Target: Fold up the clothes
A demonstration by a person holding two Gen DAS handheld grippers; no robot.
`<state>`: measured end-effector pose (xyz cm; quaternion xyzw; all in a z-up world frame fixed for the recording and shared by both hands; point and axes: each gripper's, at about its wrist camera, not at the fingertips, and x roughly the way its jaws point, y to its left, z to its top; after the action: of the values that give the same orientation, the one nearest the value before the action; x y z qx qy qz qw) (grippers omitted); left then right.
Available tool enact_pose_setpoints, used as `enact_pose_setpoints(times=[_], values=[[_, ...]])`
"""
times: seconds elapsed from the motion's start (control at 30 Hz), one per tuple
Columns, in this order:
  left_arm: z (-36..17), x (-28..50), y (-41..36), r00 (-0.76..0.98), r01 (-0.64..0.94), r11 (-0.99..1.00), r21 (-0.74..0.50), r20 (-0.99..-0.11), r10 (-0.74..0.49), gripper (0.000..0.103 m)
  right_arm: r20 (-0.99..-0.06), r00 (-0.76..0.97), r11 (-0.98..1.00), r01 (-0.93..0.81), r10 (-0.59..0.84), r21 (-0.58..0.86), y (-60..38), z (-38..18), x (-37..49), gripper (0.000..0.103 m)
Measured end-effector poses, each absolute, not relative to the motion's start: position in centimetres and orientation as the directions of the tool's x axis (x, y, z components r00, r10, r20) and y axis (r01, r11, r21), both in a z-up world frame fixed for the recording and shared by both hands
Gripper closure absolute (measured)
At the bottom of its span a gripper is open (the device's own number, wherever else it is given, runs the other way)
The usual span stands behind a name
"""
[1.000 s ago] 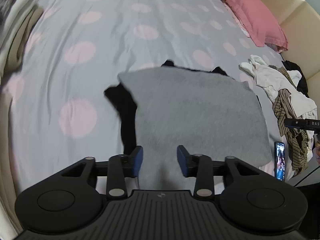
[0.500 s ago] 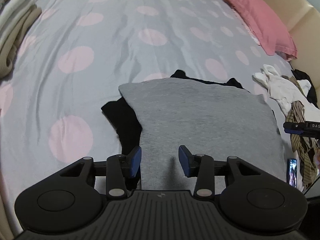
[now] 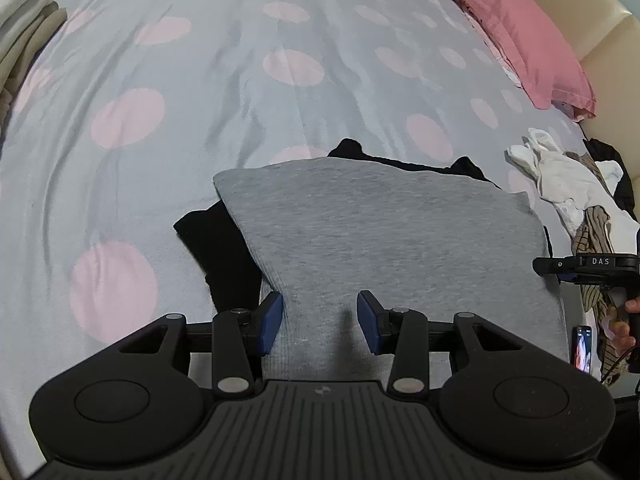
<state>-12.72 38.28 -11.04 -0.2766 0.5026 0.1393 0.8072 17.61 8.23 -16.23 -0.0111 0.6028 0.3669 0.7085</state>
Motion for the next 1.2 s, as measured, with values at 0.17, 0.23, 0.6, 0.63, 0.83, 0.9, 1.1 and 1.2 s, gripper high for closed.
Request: enact_pose_setpoints(times=[0.17,0.23,0.6,0.63,0.83,0.9,1.1,1.2], values=[[-11.2,-12.4,38.1,0.453,-0.502,0.811,-0.301,-0.89,-0.051,0.064,-0.834,-0.028,0.707,-0.515,0.551,0.484,8.3,-15.9,17.3,0.088],[-11.2,-12.3,37.9,0.451,-0.497,0.817,-0.293,-0.892,-0.045,0.064,-0.828,-0.029,0.7,-0.516,0.561,0.493,8.3,-15.5,17.2,0.089],[-10.7,-13.0,37.6,0.473,-0.476,0.831,-0.289,-0.88,-0.035,0.064,-0.718,-0.071,0.591,-0.515,0.693,0.621,9.6,-10.4,14.8,0.09],[-10.6,-13.1,37.6,0.477,-0.475,0.83,-0.291,-0.878,-0.035,0.064,-0.71,-0.076,0.581,-0.518,0.7,0.628,9.9,-9.9,14.5,0.09],[-10.3,-13.9,37.9,0.504,-0.468,0.824,-0.319,-0.862,-0.047,0.064,-0.664,-0.13,0.505,-0.548,0.737,0.667,12.9,-7.7,11.8,0.09],[-10.2,-14.2,38.1,0.513,-0.468,0.819,-0.331,-0.857,-0.053,0.065,-0.651,-0.152,0.478,-0.558,0.744,0.678,14.2,-7.2,10.7,0.09],[-10.0,-14.7,38.5,0.528,-0.47,0.809,-0.353,-0.847,-0.063,0.068,-0.617,-0.229,0.408,-0.573,0.753,0.711,18.7,-6.5,7.3,0.09],[-10.0,-14.9,38.7,0.527,-0.473,0.807,-0.354,-0.847,-0.063,0.07,-0.609,-0.262,0.377,-0.587,0.749,0.716,21.0,-6.4,5.6,0.09]])
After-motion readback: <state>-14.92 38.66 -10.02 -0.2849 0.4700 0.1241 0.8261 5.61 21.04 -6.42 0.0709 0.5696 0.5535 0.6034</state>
